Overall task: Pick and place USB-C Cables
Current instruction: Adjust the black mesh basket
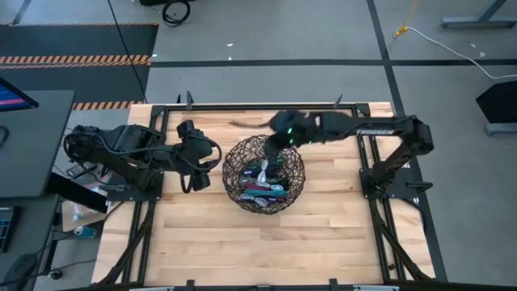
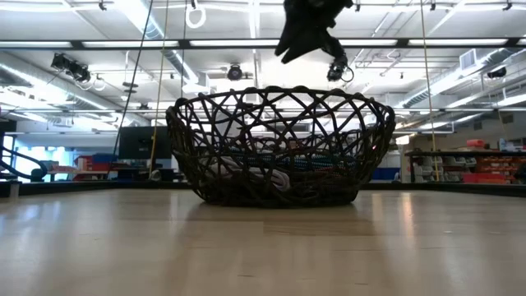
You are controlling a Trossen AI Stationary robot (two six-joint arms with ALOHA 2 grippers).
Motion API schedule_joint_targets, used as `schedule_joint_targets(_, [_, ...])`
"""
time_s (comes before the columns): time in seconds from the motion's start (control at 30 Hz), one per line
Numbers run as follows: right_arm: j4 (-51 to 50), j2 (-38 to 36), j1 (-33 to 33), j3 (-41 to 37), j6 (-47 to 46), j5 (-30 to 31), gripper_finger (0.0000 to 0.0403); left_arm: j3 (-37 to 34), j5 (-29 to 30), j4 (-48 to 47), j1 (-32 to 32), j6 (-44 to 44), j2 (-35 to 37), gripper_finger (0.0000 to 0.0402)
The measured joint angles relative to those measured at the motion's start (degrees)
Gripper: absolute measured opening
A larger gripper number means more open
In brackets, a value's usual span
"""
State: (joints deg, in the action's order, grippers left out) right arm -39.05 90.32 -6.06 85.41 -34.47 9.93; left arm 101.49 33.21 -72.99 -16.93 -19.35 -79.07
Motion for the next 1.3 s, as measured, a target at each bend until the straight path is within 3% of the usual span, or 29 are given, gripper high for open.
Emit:
schedule_joint_targets(0.17, [0.0,-3.4,-6.2,0.0,5.6,-1.5,0.0076,0.0,0.0,0.0,0.0,-0.7,0.0,0.0210])
schedule_joint_targets(0.33, [0.0,-5.4,-11.6,0.0,12.4,-1.9,0.0009,0.0,0.0,0.0,0.0,-1.1,0.0,0.0210])
schedule_joint_targets(0.77, [0.1,1.6,-23.0,0.0,19.0,-5.1,0.0002,0.0,0.0,0.5,0.0,-1.6,0.0,0.0210])
schedule_joint_targets(1.3, [0.3,17.2,-22.8,0.0,21.2,-12.3,0.0000,0.0,0.0,0.4,0.0,-2.5,0.0,0.0210])
